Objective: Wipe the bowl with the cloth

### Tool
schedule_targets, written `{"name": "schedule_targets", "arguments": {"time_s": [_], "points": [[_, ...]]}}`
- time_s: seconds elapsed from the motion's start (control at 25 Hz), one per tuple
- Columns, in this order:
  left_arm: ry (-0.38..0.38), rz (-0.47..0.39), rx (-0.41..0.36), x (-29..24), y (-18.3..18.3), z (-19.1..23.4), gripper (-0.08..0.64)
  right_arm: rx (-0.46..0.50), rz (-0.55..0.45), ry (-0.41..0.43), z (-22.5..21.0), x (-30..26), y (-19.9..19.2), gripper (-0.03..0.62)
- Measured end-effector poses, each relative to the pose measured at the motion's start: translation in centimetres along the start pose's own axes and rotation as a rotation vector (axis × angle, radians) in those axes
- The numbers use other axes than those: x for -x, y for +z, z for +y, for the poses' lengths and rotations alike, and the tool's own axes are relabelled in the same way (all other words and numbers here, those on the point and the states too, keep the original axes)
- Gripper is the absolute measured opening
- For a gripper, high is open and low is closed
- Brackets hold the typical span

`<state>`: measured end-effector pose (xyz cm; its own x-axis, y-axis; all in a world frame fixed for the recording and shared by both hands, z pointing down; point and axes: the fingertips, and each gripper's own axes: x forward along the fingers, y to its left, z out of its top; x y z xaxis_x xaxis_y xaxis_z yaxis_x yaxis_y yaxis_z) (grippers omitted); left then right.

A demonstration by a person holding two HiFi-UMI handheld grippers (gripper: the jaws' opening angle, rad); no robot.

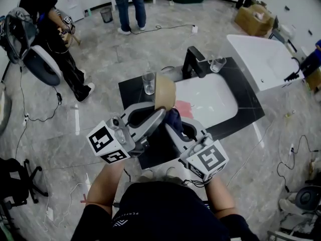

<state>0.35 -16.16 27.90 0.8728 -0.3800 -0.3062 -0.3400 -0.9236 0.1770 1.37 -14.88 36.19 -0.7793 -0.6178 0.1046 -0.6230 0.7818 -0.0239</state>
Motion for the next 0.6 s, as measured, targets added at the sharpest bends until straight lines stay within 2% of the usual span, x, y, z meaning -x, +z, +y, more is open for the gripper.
{"name": "schedule_targets", "arguments": {"time_s": [0.32,0.6], "points": [[0.095,0.019,-0.043,-0.4,-0.8,1.3,0.016,-0.029,0.004,0.014,0.1,-0.4,-0.1,0.069],[0.112,0.026,-0.066,-0.2,-1.3,1.8,0.017,-0.024,0.0,0.016,0.2,-0.4,0.1,0.069]]}}
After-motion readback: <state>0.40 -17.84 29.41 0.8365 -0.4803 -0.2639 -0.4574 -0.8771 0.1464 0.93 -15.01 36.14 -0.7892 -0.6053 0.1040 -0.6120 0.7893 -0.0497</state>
